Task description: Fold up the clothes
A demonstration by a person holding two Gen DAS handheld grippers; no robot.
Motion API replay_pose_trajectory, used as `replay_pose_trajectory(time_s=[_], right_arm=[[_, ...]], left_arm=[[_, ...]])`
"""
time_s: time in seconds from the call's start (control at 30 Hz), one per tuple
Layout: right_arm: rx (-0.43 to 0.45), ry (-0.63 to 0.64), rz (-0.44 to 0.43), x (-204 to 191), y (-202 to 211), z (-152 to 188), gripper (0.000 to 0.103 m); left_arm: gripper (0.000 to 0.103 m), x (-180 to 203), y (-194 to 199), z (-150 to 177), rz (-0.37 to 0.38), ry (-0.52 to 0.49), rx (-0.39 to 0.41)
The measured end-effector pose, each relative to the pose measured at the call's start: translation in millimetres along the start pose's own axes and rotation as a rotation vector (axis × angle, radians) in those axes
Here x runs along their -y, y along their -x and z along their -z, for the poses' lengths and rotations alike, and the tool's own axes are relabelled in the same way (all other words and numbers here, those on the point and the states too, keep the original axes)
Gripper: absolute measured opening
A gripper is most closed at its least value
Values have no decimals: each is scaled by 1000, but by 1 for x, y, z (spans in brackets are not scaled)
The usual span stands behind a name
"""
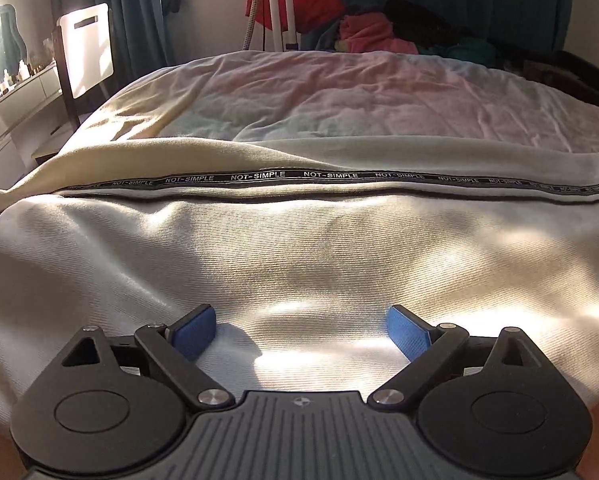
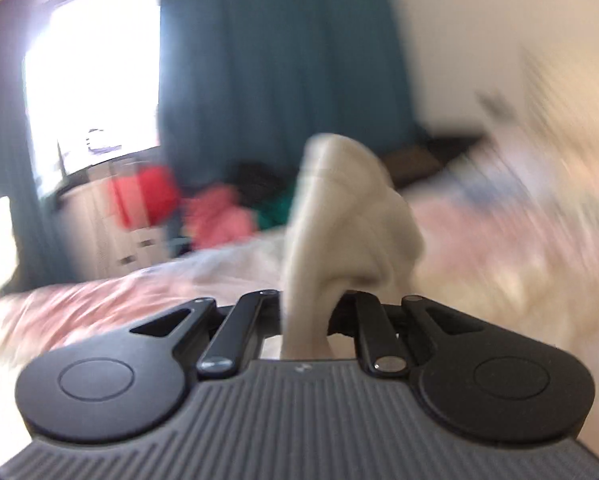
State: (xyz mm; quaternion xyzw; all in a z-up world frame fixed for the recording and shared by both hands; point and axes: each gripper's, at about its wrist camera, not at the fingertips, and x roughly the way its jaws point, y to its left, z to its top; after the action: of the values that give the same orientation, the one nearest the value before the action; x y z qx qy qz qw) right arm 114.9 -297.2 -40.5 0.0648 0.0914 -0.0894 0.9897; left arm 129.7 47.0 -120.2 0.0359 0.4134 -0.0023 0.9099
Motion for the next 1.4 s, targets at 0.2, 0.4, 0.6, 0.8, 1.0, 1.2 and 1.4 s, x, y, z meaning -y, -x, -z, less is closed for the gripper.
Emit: replay_pose_trajectory(time_s=[0.2, 0.4, 0.6, 0.8, 1.0, 1.2, 1.4], right_arm=[[-7, 329, -262, -115, 32, 51, 12], [-155, 572, -421, -157, 43, 119, 12], [-211, 548, -442, -157, 47, 128, 12], [-30, 618, -506, -192, 92, 119, 12], [-119, 680, -603, -220, 94, 145, 12], [-196, 633, -620, -215, 84, 136, 17], [-377, 475, -651, -189, 96, 110, 61]], left_arm=[[94, -24, 21, -12, -9, 108, 40], [94, -48, 33, -19, 20, 247, 61], [94, -59, 32, -19, 136, 352, 51], [94, -80, 38, -18, 248, 499, 87], [94, -99, 21, -11, 428, 670, 26], [94, -77, 7, -14, 421, 528, -8], [92, -58, -4, -16, 376, 383, -10]])
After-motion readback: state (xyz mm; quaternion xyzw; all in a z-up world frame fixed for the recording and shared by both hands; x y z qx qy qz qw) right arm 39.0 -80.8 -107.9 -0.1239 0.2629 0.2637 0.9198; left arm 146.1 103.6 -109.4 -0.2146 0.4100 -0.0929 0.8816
